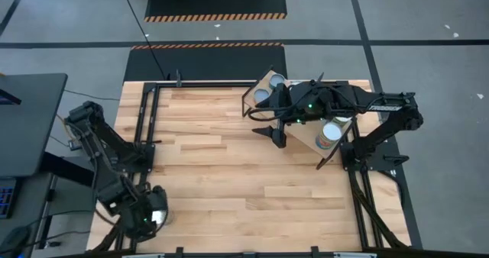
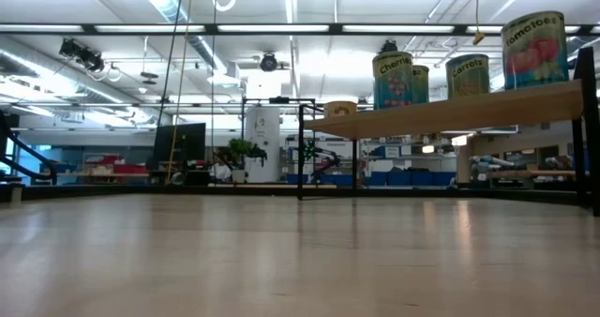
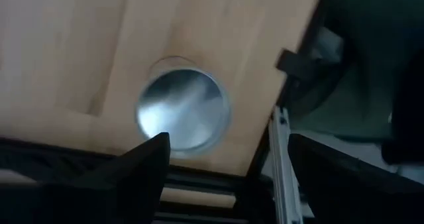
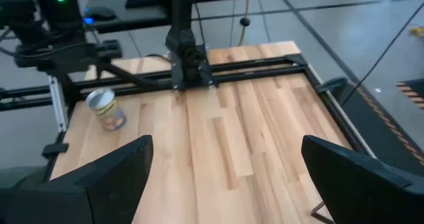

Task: Pick and place cans onto a shelf
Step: Put the canned peaches on the shelf

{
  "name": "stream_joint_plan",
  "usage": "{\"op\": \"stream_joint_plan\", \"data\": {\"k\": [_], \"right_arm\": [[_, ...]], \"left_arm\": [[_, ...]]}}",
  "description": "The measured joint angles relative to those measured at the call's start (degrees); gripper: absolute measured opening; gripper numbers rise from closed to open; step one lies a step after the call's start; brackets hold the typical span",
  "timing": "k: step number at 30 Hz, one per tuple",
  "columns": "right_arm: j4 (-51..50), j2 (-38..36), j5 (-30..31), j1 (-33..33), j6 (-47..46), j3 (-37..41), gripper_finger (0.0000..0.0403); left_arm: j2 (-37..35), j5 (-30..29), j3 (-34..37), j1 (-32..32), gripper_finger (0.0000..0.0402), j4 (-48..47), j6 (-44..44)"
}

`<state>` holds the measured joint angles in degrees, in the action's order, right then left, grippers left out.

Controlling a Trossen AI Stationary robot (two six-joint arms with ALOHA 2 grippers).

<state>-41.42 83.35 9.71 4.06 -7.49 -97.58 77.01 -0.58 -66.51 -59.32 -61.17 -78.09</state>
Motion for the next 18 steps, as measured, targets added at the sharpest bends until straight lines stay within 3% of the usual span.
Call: {"op": "stream_joint_plan", "data": {"k": [10,18], "right_arm": [[-0.7,0.0,-2.1,-0.5,0.1,0.0,0.0399],[-0.7,0.0,-2.1,-0.5,0.1,0.0,0.0399]], "left_arm": [[0.0,4.6,6.1,0.8,0.0314,5.0,-2.7],[0.0,6.9,6.2,2.7,0.0301,2.1,-0.6]]}}
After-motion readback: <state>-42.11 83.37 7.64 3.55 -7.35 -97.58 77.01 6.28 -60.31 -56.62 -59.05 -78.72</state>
